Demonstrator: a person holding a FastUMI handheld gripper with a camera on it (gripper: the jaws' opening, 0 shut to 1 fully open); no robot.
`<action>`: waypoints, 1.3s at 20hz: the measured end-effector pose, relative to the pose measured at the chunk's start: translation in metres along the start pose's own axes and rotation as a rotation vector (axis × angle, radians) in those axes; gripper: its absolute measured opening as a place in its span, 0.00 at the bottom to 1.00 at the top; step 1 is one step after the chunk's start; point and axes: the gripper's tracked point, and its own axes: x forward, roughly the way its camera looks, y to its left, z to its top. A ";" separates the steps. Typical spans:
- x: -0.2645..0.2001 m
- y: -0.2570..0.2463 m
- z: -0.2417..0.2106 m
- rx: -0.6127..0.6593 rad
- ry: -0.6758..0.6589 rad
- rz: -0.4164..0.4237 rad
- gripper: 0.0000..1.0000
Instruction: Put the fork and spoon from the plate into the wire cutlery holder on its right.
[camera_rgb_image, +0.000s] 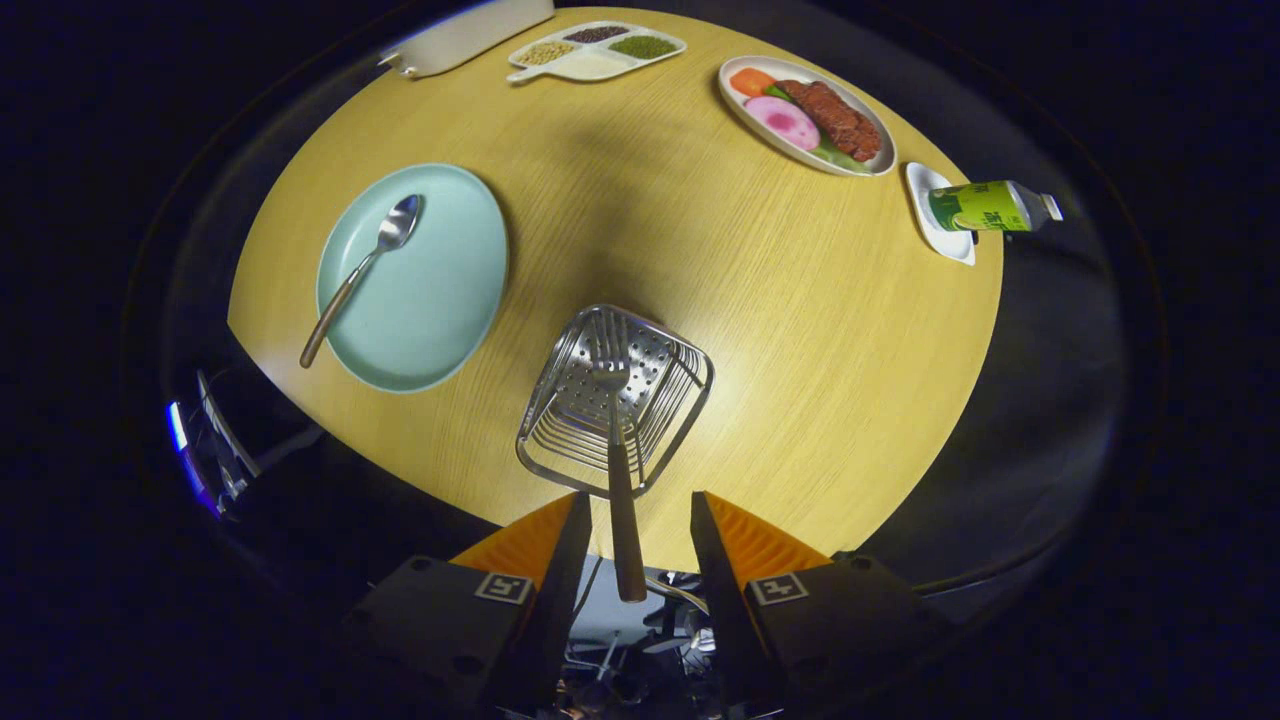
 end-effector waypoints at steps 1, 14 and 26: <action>-0.005 0.001 0.003 0.021 -0.052 0.005 0.74; -0.080 0.159 0.081 0.182 -0.546 0.265 0.92; 0.027 0.251 0.120 0.303 -0.373 0.348 0.90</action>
